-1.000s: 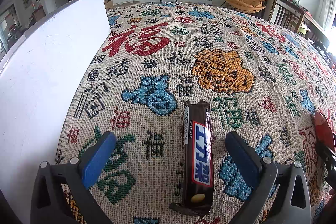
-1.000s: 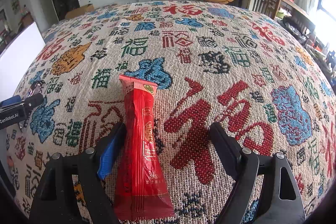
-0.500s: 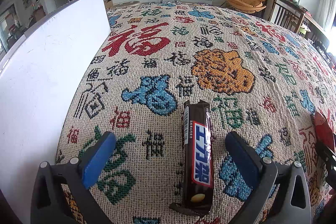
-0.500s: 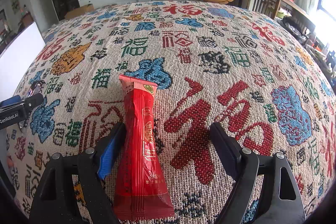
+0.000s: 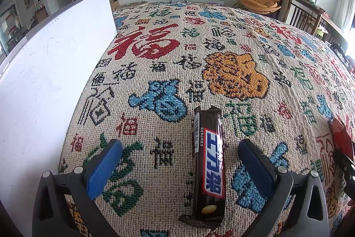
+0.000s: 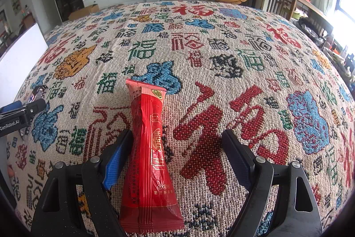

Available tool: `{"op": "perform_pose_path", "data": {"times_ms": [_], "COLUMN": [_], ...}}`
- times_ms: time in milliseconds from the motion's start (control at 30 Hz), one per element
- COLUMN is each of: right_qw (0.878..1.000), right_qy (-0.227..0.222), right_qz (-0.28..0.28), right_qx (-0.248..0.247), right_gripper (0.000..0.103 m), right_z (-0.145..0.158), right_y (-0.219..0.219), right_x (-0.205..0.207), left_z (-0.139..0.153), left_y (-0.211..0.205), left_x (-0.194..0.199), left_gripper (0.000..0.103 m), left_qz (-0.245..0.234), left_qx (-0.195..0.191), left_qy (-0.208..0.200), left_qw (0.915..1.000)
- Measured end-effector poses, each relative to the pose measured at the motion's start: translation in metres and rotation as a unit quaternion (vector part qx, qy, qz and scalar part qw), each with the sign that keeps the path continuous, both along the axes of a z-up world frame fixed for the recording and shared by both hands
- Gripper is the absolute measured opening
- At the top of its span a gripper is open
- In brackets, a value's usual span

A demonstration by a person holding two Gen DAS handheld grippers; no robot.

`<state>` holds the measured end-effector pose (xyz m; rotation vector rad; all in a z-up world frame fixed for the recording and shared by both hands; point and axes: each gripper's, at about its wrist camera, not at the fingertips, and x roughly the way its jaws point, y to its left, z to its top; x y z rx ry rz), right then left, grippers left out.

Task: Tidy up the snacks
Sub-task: 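Hold the Snickers bar in the left tool and the red snack in the right tool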

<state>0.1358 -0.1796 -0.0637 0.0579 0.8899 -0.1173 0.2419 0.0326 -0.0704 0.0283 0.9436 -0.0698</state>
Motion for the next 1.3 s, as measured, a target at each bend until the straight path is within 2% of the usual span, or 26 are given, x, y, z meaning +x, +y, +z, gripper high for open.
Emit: {"op": "perform_pose_path", "data": {"times_ms": [1167,1233,1300], "right_qw": [1.000,1.000,1.000], "right_qy": [0.000,0.000,-0.001], "right_qz": [0.000,0.000,0.002], "right_qx": [0.000,0.001,0.008], "right_gripper": [0.084,0.084,0.086], "right_z": [0.0005,0.0011,-0.0006], "right_y": [0.0000,-0.0004,-0.0016], "right_x": [0.0001,-0.0015,-0.0021], "left_z": [-0.0015,-0.0015,-0.0001], "left_y": [-0.0017,-0.0011,-0.0003], "left_x": [0.0010,-0.0009,-0.0027], "left_gripper": [0.103,0.103,0.103], "left_qz": [0.007,0.001,-0.019], "left_qx": [0.000,0.002,0.005], "left_qy": [0.000,0.007,0.033], "left_qw": [1.0000,1.0000,0.9992]}}
